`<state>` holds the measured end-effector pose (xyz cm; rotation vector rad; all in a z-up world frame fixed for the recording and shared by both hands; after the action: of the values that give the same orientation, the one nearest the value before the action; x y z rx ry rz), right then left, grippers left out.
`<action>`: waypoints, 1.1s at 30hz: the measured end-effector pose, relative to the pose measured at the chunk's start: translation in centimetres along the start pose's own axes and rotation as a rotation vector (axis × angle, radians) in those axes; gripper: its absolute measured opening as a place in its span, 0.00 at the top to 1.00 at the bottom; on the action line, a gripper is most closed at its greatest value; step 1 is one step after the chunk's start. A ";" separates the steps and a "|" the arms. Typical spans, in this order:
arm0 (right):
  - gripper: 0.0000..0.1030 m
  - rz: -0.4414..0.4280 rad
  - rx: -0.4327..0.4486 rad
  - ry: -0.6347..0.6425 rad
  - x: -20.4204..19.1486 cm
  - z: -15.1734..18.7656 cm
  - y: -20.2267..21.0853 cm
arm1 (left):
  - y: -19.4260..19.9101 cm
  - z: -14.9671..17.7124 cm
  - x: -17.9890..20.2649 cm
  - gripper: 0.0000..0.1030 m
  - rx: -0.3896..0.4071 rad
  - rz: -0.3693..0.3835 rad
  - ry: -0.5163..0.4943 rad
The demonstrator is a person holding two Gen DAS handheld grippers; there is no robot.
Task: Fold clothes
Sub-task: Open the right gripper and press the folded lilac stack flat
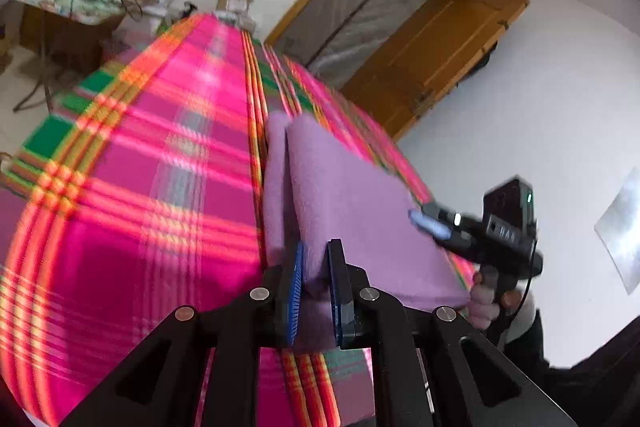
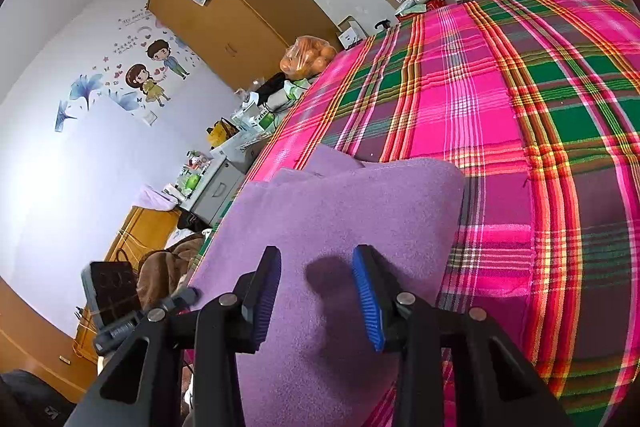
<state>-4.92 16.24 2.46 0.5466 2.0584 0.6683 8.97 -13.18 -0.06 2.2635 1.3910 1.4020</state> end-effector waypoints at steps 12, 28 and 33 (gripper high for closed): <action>0.63 0.050 0.039 0.015 -0.6 -0.1 0.7 | -4.8 -7.6 3.5 0.89 -0.053 -0.127 -0.240; 0.66 0.350 0.002 0.023 1.5 -3.9 -3.3 | -8.7 -8.3 0.5 0.89 -0.165 -0.157 -0.115; 0.66 0.338 -0.008 0.018 1.6 -4.5 -3.8 | -8.3 -8.1 0.4 0.88 -0.151 -0.151 -0.099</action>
<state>-10.07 13.20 1.18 0.8981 1.9974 0.8791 -2.42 -10.78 0.29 2.0585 1.3454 1.2831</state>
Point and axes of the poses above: each gripper's, at about its wrist camera, not at the fingertips, and y roughly against the way its jaws point, x to its right, z to its underside, the point moved 1 cm from there along -y, roughly the way its jaws point, and after that the axes turned 12 degrees about -x, right-handed, at the moved point
